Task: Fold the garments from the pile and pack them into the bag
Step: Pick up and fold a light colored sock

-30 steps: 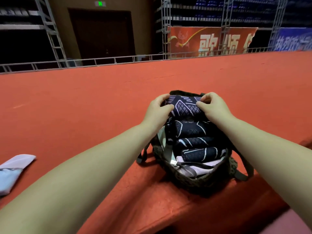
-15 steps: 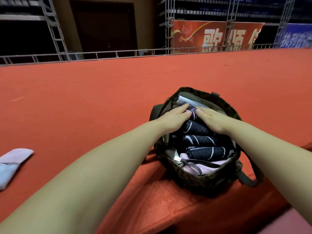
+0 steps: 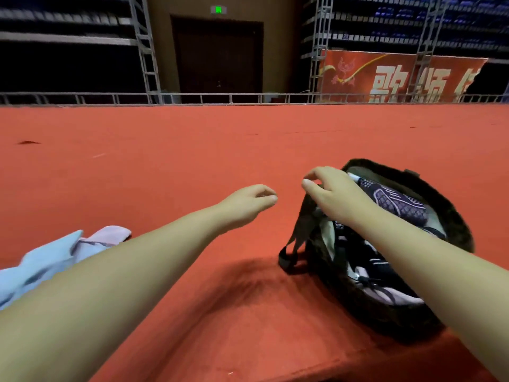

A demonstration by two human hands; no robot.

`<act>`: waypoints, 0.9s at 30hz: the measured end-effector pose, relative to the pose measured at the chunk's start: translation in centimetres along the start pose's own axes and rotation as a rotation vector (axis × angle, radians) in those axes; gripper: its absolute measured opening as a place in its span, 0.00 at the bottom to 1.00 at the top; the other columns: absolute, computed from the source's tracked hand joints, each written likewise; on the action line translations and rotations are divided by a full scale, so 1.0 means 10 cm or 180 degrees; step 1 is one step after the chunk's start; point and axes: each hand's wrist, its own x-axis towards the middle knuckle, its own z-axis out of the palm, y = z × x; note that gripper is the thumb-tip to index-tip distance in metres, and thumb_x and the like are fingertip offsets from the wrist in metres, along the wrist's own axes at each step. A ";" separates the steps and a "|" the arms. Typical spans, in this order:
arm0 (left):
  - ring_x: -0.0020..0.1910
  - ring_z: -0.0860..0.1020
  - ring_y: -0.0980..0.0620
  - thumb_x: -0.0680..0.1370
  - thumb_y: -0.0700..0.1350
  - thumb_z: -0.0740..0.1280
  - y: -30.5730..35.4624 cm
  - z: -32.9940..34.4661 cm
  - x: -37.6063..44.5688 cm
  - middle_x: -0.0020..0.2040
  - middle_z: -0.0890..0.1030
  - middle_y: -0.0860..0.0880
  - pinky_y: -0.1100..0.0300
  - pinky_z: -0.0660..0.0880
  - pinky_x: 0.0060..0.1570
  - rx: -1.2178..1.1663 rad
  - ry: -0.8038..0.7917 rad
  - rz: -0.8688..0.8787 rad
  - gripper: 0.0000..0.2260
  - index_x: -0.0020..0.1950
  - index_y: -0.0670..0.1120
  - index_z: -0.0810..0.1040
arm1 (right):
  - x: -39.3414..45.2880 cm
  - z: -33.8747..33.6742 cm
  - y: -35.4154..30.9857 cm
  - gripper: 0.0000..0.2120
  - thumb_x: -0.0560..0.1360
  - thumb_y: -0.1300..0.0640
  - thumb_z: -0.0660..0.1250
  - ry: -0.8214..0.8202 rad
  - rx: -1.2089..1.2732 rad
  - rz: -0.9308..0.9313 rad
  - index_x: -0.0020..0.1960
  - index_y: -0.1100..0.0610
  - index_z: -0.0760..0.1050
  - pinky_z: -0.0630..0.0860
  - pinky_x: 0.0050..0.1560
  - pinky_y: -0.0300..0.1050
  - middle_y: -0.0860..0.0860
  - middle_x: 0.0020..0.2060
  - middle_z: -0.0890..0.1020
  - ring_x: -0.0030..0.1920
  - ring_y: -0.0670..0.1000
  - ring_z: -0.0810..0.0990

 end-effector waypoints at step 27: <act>0.36 0.74 0.59 0.72 0.49 0.73 -2.26 -2.18 -2.12 0.35 0.79 0.59 0.62 0.71 0.39 0.0415 0.0675 -0.1237 0.04 0.43 0.51 0.80 | -0.06 2.45 -2.55 0.05 0.78 0.53 0.63 -0.2039 0.1675 -0.0253 0.50 0.52 0.75 0.73 0.53 0.46 0.49 0.47 0.80 0.46 0.48 0.77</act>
